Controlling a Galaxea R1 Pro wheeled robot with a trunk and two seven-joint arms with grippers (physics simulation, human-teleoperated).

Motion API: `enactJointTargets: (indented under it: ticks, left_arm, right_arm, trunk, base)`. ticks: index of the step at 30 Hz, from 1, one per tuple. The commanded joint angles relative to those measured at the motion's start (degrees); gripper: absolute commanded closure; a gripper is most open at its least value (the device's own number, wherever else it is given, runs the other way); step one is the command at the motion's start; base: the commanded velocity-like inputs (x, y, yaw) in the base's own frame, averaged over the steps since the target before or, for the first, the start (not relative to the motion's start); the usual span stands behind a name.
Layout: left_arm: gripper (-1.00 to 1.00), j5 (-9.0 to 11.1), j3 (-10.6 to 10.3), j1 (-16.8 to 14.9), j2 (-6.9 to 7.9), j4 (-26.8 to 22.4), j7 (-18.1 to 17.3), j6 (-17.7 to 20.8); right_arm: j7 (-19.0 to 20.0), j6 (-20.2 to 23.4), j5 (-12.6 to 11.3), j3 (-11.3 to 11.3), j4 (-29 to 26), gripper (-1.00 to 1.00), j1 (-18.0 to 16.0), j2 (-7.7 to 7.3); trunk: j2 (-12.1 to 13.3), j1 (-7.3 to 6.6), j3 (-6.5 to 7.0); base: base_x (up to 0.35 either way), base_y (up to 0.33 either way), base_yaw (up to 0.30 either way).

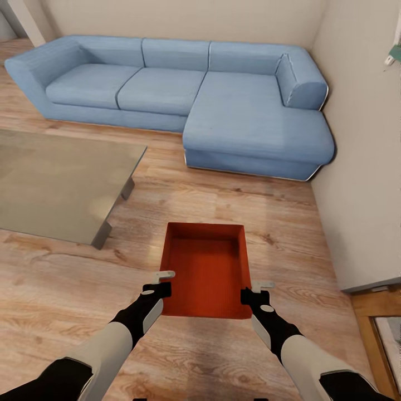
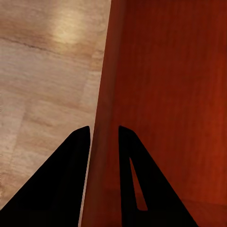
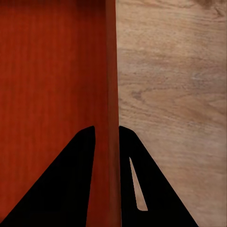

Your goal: Move the two storage containers from the living room to the garage. In the garage, place one container on the floor and stack the other container on top of it (either order is fine).

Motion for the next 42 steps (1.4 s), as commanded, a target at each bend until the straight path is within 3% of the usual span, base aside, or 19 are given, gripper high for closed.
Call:
enactJointTargets:
  ticks: [1, 42]
  left_arm:
    - [1.00, 0.3, -0.3, 0.0, 0.23, 0.0, 1.0, 0.5]
    - [1.00, 0.4, -0.3, 0.0, 0.23, 0.0, 1.0, 0.5]
  right_arm:
    - [-0.6, -0.2, 0.1, -0.3, -0.1, 1.00, 0.0, -0.21]
    - [-1.3, -0.5, 0.1, -0.6, -1.0, 1.00, 0.0, -0.18]
  trunk:
    - [0.4, -0.23, 0.16]
    - [16.8, -9.23, 7.52]
  base:
    - [0.000, 0.000, 0.000]
    - [0.000, 0.000, 0.000]
